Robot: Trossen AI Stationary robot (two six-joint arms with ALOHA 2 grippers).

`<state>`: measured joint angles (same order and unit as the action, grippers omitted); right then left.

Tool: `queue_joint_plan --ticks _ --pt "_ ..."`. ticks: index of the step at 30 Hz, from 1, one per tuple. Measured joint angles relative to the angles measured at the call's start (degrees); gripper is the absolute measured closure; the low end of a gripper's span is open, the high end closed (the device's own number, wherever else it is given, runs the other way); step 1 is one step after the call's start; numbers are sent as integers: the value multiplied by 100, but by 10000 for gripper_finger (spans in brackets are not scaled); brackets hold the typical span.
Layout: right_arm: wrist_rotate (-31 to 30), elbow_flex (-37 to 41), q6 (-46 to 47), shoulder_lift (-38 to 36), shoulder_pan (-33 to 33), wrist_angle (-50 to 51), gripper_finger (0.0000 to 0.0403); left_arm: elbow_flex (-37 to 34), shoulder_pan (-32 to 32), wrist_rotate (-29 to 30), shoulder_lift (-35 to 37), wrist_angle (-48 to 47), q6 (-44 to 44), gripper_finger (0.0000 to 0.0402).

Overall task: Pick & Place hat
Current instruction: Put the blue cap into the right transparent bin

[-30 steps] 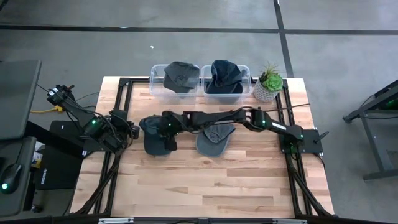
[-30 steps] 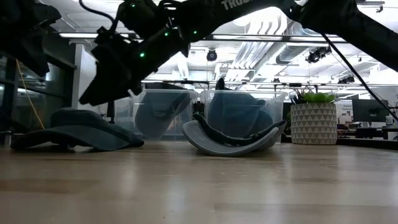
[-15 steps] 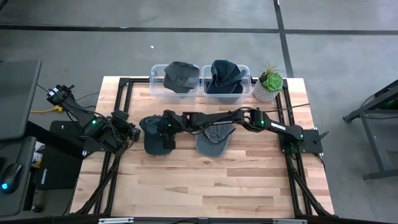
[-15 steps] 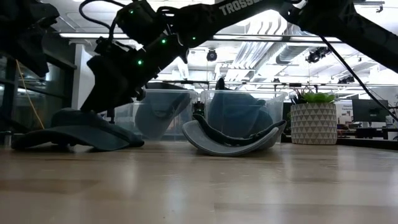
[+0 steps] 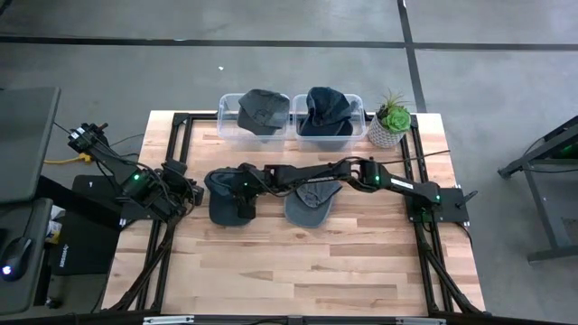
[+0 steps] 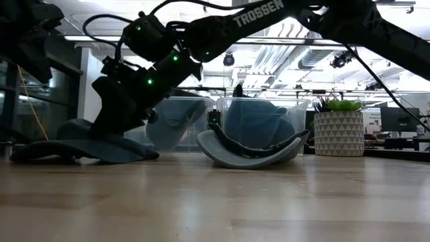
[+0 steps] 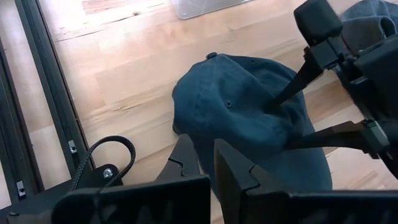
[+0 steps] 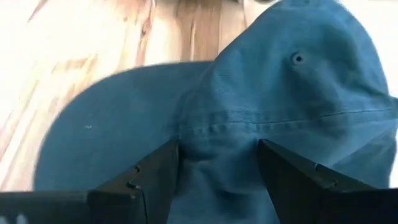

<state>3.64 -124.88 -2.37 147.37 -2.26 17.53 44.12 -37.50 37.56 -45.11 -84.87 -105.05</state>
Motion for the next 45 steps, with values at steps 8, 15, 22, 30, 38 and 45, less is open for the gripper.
queue_joint_plan --ticks 8,15,22,30,38,45 --pt "193 0 168 81 0 228 199 0 0 -17 0 -1 0 402" --pt "134 7 240 81 4 287 289 0 0 -19 1 -7 0 402" --pt "112 11 387 81 7 326 392 0 0 -122 1 -6 35 402" --pt "-158 19 512 -147 15 605 400 2 -1 -212 3 41 119 402" --pt "-873 22 358 -729 28 1370 402 2 0 -101 1 166 177 402" --pt "-1446 22 211 -1301 139 1904 402 2 -1 49 3 298 276 402"
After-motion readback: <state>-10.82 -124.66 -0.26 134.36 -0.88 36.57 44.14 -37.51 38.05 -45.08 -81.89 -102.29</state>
